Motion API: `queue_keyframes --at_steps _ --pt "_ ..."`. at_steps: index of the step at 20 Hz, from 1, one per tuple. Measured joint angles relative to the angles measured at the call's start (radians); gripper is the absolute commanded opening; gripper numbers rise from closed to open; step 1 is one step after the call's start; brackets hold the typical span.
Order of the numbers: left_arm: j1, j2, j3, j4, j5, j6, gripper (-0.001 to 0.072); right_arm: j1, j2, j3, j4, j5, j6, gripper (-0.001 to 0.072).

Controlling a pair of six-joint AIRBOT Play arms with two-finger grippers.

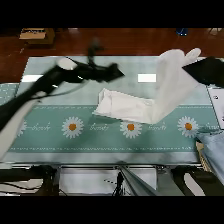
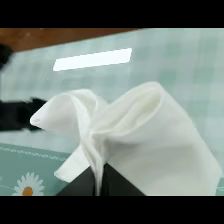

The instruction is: Fold the shirts.

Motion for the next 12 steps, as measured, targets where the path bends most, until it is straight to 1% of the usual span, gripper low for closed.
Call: queue_keyframes --at_steps 3,7,9,12 --pt "0.246 0.155 0.000 0.044 -0.076 0.002 0.0019 0.131 -0.086 -0.021 -0.045 -0.092 0.004 0.0018" --pt "0.522 0.332 0.000 0.064 -0.197 0.004 0.0019 0.346 -0.283 -0.033 -0.049 -0.360 0.005 0.0018" --pt "0.609 0.392 0.000 0.072 -0.260 0.005 0.0019 0.446 -0.399 -0.036 -0.008 -0.503 0.005 0.0018" --pt "0.674 0.451 0.000 0.074 -0.332 0.007 0.0019 0.583 -0.570 -0.037 0.069 -0.693 0.005 0.0021"
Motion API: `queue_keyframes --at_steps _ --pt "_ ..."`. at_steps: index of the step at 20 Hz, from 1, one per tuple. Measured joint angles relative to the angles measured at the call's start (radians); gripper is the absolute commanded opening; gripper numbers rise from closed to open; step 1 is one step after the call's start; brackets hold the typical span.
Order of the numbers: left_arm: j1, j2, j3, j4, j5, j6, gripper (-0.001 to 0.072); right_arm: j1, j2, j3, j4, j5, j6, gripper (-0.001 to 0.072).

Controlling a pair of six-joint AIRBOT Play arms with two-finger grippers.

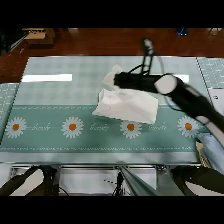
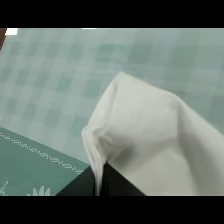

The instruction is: Fold the shirts.

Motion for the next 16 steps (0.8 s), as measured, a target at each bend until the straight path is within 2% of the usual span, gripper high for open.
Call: queue_keyframes --at_steps 1,2,3,7,10,12,14,15,16 --pt "0.010 0.014 0.000 -0.002 -0.013 0.000 0.0019 0.041 -0.051 0.000 0.025 -0.052 0.000 0.0117" --pt "0.015 0.023 -0.001 0.001 -0.031 0.000 0.0019 0.075 -0.093 0.000 0.051 -0.098 0.001 0.0346" --pt "0.019 0.032 -0.001 0.000 -0.039 0.000 0.0019 0.108 -0.132 0.000 0.076 -0.136 0.001 0.0517" --pt "0.021 0.045 -0.002 0.007 -0.072 0.000 0.0019 0.164 -0.187 0.000 0.137 -0.219 -0.004 0.0536" --pt "0.021 0.047 -0.003 0.031 -0.077 0.000 0.0020 0.090 -0.109 0.000 0.069 -0.132 -0.017 0.0535" --pt "0.021 0.048 -0.003 0.057 -0.080 0.000 0.0020 -0.018 -0.017 0.000 -0.075 0.023 -0.018 0.0517" --pt "0.021 0.048 -0.003 0.081 -0.082 0.000 0.0020 -0.156 0.071 0.000 -0.290 0.233 -0.009 0.0503" --pt "0.021 0.048 -0.003 0.090 -0.084 0.000 0.0020 -0.236 0.106 -0.005 -0.402 0.350 -0.005 0.0507" --pt "0.021 0.048 -0.003 0.096 -0.084 0.000 0.0020 -0.316 0.130 -0.016 -0.488 0.452 -0.005 0.0542"
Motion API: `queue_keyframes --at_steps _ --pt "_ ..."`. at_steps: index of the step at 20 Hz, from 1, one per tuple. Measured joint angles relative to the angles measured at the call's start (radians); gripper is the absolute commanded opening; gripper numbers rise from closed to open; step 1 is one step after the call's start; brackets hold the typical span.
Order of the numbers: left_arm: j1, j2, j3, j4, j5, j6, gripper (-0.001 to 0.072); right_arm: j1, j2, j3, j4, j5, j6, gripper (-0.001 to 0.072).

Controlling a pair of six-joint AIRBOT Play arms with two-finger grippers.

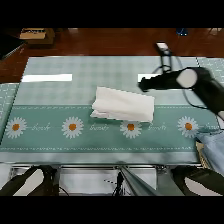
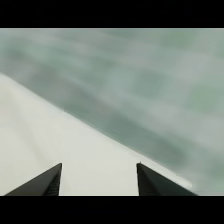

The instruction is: Fold the shirts.

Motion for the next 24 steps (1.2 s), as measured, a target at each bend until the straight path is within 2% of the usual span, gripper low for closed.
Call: queue_keyframes --at_steps 2,4,6,9,14,15,16,17,20,24 --pt "0.000 0.000 0.000 0.010 -0.001 0.000 0.0020 -0.182 0.031 -0.053 -0.052 0.162 -0.028 0.0545" --pt "0.000 0.000 0.000 0.014 -0.003 0.000 0.0020 -0.334 0.043 -0.139 0.074 0.233 -0.075 0.0545" --pt "0.000 0.000 0.000 0.017 -0.005 0.000 0.0020 -0.428 0.042 -0.229 0.240 0.232 -0.125 0.0545" --pt "0.000 0.000 0.000 0.020 -0.017 0.000 0.0020 -0.467 0.003 -0.336 0.454 0.180 -0.191 0.0545" --pt "0.000 0.000 0.000 0.021 -0.037 -0.001 0.0020 -0.348 -0.124 -0.396 0.750 0.043 -0.306 0.0528" --pt "0.000 0.000 0.000 0.022 -0.040 -0.001 0.0020 -0.311 -0.149 -0.400 0.809 0.006 -0.323 0.0496" --pt "0.000 0.000 0.000 0.021 -0.040 -0.001 0.0020 -0.275 -0.171 -0.403 0.865 -0.033 -0.336 0.0303" --pt "0.000 0.000 0.000 0.021 -0.041 -0.001 0.0020 -0.248 -0.185 -0.404 0.910 -0.067 -0.351 0.0027" --pt "0.000 0.000 0.000 0.021 -0.042 -0.001 0.0020 -0.217 -0.180 -0.385 0.990 -0.095 -0.404 0.0019" --pt "0.000 -0.013 0.000 0.054 -0.041 0.000 0.0020 -0.303 -0.031 -0.294 1.022 0.045 -0.442 0.0019"
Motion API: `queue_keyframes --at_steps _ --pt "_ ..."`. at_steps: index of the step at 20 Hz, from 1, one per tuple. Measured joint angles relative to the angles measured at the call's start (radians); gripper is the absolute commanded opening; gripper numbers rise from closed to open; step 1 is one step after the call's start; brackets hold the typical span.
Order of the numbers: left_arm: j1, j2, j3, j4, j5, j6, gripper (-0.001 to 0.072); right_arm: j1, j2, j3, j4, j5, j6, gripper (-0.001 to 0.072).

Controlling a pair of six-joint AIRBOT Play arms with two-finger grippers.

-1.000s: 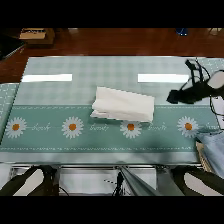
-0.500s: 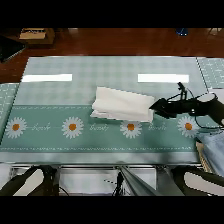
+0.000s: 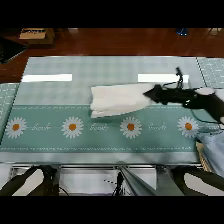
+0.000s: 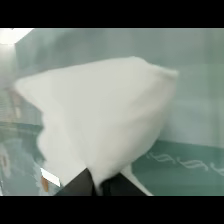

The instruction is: Fold the shirts.

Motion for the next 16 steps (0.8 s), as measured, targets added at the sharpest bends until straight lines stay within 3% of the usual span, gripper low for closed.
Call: queue_keyframes --at_steps 3,8,16 --pt "-0.001 -0.034 0.000 0.043 0.019 0.000 0.0020 -0.131 0.164 0.110 -0.090 0.154 0.112 0.0019" --pt "-0.001 -0.132 -0.001 0.071 0.095 0.021 0.0020 -0.443 0.380 0.318 -0.459 0.470 0.335 0.0017" --pt "0.000 -0.370 -0.001 0.089 0.218 0.090 0.0020 -0.916 0.458 0.444 -0.995 0.827 0.419 0.0018"
